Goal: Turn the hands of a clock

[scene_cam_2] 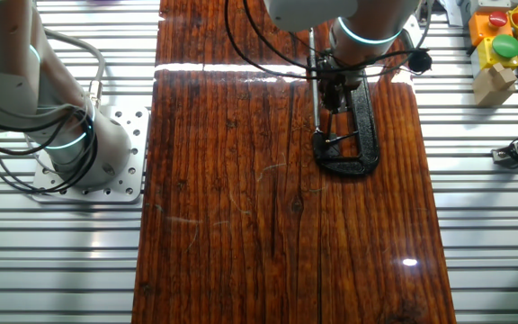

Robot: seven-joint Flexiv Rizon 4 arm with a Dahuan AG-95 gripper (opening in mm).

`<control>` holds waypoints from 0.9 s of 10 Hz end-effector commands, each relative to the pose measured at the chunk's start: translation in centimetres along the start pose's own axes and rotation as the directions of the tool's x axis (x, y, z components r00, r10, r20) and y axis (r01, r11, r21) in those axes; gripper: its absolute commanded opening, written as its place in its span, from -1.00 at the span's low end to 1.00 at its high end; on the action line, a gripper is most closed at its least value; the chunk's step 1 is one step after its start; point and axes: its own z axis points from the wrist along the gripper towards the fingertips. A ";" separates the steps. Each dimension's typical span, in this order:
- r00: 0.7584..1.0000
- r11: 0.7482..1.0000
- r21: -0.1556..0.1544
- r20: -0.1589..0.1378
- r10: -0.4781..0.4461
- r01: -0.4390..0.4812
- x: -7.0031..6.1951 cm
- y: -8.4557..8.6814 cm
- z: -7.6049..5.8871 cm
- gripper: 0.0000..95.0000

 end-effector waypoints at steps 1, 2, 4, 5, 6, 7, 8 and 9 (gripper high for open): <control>1.000 1.000 0.006 0.008 -0.017 0.017 -0.1 -0.1 0.1 -1.00; 1.000 1.000 0.007 0.010 -0.019 0.019 -0.1 -0.2 0.2 -1.00; 0.999 1.000 0.009 0.014 -0.030 0.030 -0.2 -0.4 0.3 -1.00; 0.999 0.999 0.010 0.015 -0.035 0.035 -0.2 -0.5 0.3 -1.00; 0.999 0.999 0.011 0.016 -0.039 0.038 -0.3 -0.6 0.3 -1.00; 0.999 0.999 0.013 0.016 -0.045 0.045 -0.3 -0.6 0.2 -1.00; 0.999 0.999 0.015 0.016 -0.050 0.050 -0.4 -0.7 0.2 -1.00; 0.998 0.998 0.016 0.016 -0.057 0.057 -0.5 -0.9 0.1 -1.00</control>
